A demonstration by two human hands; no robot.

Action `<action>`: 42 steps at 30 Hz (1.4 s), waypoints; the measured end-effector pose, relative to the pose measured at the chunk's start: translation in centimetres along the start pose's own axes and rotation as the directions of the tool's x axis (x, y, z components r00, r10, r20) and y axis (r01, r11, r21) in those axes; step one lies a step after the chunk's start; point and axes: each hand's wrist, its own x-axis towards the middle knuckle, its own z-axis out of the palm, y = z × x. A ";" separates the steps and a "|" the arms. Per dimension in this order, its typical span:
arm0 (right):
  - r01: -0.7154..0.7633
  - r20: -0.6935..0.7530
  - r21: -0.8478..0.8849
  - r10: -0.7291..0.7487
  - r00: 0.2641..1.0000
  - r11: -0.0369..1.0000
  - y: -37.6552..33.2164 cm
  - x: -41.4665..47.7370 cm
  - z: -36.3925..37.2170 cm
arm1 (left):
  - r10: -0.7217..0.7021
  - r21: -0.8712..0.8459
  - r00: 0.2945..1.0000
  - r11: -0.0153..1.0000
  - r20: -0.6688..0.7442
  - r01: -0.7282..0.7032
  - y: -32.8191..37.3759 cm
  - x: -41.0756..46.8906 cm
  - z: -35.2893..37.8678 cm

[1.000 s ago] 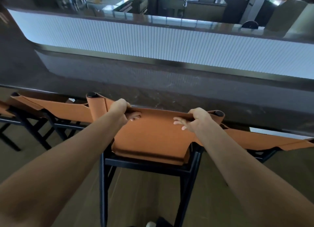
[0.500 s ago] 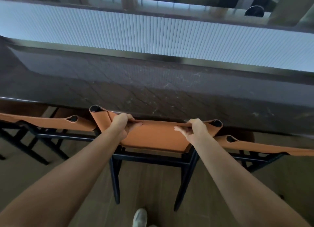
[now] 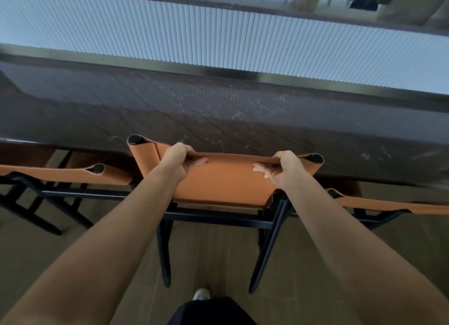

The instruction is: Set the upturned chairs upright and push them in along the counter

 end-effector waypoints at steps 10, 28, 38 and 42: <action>-0.031 -0.030 0.104 0.035 0.999 0.994 1.7 -1.1 -1.2 | -0.096 0.045 0.995 0.994 0.014 0.095 -0.3 -1.3 -1.0; 0.040 -0.141 0.014 -0.038 0.989 0.999 4.2 -2.2 -2.9 | -0.240 0.016 0.969 0.970 -0.065 0.241 -1.5 -3.2 -3.0; 0.032 -0.104 0.085 -0.023 0.994 0.996 6.4 1.5 -3.5 | -0.201 -0.109 0.980 0.974 -0.014 0.198 -3.8 1.1 -5.1; 0.025 -0.159 0.082 -0.012 0.987 0.996 5.9 3.8 -3.0 | -0.187 -0.030 0.982 0.982 0.006 0.187 -3.5 3.1 -4.4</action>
